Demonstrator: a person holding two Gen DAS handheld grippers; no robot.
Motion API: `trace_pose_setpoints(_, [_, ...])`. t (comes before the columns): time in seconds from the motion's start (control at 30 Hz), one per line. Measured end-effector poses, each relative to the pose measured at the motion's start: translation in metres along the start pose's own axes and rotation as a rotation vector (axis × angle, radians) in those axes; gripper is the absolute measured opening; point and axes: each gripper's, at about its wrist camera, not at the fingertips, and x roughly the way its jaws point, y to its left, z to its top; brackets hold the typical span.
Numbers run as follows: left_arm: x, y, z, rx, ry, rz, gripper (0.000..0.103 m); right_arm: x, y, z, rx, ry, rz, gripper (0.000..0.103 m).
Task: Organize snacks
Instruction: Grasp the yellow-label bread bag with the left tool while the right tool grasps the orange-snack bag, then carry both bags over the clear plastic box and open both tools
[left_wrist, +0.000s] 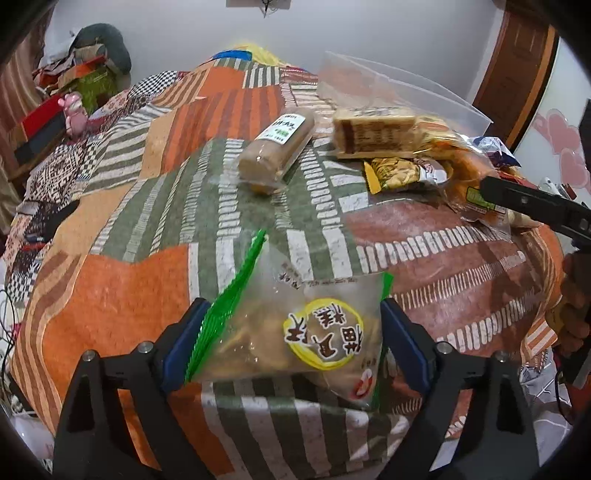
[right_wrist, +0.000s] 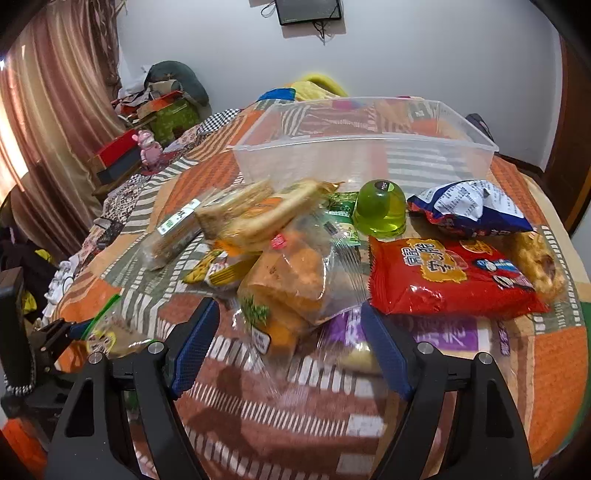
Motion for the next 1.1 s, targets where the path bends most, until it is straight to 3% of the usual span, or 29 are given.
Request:
trace_pose_setpoints(0.2, [0.002,-0.007,0.004,0.048,-0.01,-0.001,0.078,0.009,0.005,0.005,-0.028,0.008,-0.026,0.077])
trace_pose_setpoints(0.37, [-0.001,-0.01,0.005,0.054,-0.016,-0.006,0.071,0.018,0.0,0.004,-0.022,0.035,-0.01,0.054])
trace_pose_setpoints(0.43, [-0.002,-0.011,0.006,0.055,-0.019,-0.012,0.07,0.017,-0.001,0.005,-0.01,0.035,0.015,0.051])
trace_pose_setpoints(0.6, [-0.012,-0.014,0.012,0.065,-0.05,0.004,0.063,0.005,0.003,0.002,-0.027,0.027,0.027,0.048])
trace_pose_setpoints(0.77, [-0.027,-0.014,0.027,0.05,-0.094,0.001,0.047,-0.012,0.003,0.006,-0.034,-0.019,0.025,0.048])
trace_pose_setpoints(0.83, [-0.029,-0.014,0.033,0.044,-0.099,0.008,0.035,-0.019,0.003,0.009,-0.031,-0.04,0.032,0.048])
trace_pose_setpoints(0.9, [-0.029,-0.013,0.037,0.034,-0.097,0.016,0.033,-0.024,0.002,0.014,-0.031,-0.061,0.034,0.048])
trace_pose_setpoints(1.03, [-0.03,-0.009,0.037,0.019,-0.082,0.014,0.037,-0.036,-0.002,0.017,-0.039,-0.097,0.029,0.048])
trace_pose_setpoints(1.07, [-0.03,-0.009,0.036,0.017,-0.07,0.016,0.044,-0.038,-0.004,0.018,-0.035,-0.101,0.03,0.048])
trace_pose_setpoints(1.1, [-0.029,-0.008,0.035,0.016,-0.059,0.022,0.064,-0.04,-0.005,0.017,-0.032,-0.104,0.03,0.048])
